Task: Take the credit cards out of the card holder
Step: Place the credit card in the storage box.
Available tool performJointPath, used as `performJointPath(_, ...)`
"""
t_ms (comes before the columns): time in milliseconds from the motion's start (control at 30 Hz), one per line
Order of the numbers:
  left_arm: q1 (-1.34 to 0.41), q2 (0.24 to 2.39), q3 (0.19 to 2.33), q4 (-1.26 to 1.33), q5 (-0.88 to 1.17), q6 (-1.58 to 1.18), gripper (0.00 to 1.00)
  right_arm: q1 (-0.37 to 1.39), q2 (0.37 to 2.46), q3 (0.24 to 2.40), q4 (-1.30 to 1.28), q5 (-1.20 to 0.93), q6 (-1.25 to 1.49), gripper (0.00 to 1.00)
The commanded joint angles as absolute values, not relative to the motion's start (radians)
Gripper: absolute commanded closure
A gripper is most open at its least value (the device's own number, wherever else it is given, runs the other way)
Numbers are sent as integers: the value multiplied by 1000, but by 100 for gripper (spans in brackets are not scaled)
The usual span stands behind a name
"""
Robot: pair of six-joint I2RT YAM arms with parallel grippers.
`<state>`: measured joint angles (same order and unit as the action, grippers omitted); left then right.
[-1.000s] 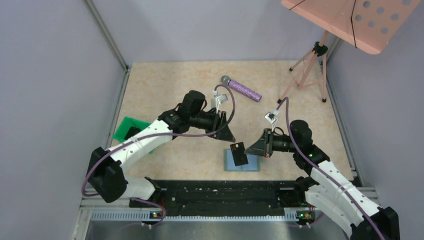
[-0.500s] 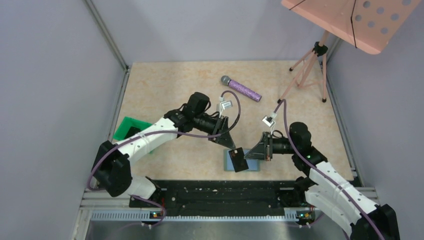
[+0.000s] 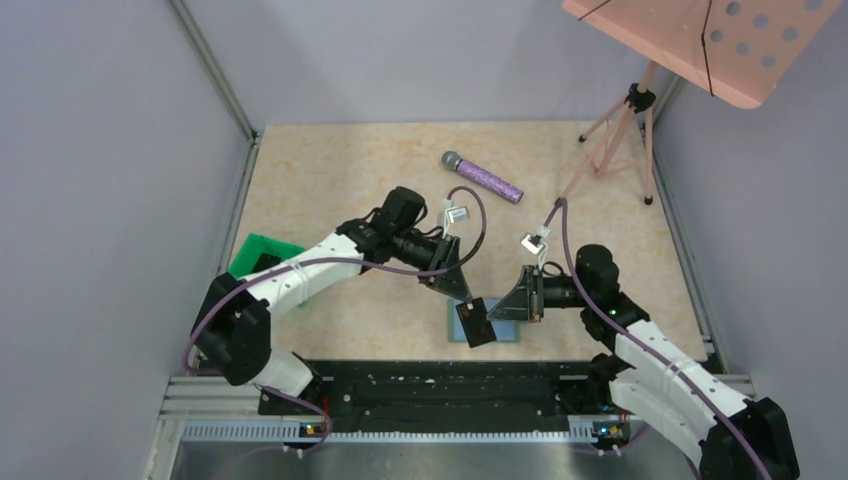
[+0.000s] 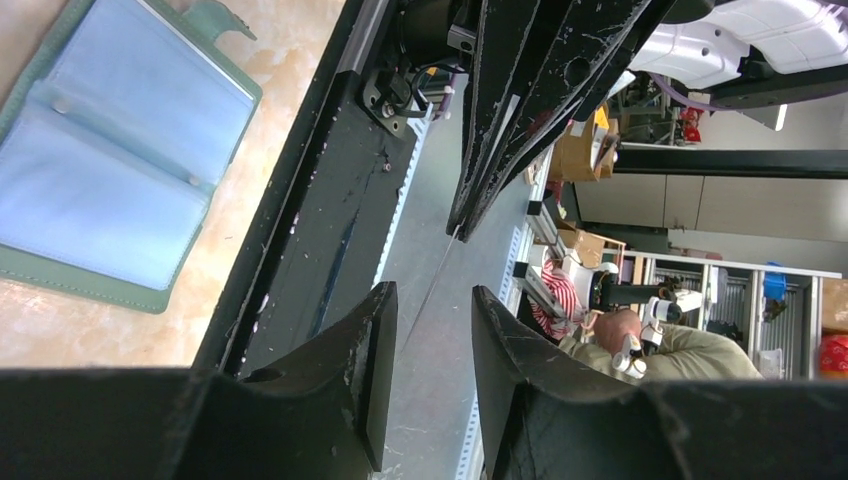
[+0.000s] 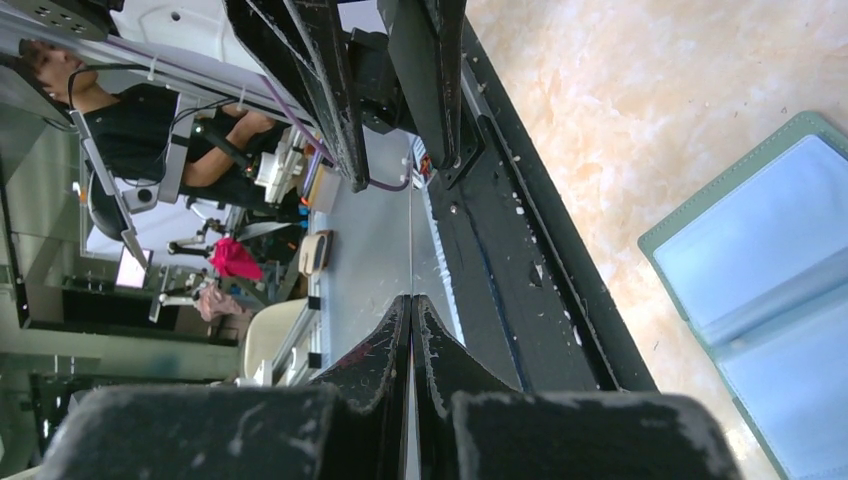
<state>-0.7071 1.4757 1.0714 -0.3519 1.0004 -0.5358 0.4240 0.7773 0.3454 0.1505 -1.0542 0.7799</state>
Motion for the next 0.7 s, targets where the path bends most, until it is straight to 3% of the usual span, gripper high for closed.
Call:
performJointPath(0, -719, 1486, 1076, -312, 1035, -515, 63, 417, 790, 346, 225, -1074, 792, 100)
performJointPath(233, -728, 1500, 1071, -302, 1041, -521, 70, 418, 804, 345, 235, -1079, 800, 100)
performJointPath(467, -740, 1521, 1075, -293, 1046, -518, 71, 419, 808, 344, 241, -1078, 807, 100)
performJointPath(600, -740, 1516, 1074, -279, 1046, -520, 97, 418, 812, 338, 239, -1072, 811, 100)
performJointPath(667, -739, 1507, 1073, -275, 1031, -525, 100, 418, 812, 336, 234, -1054, 813, 100)
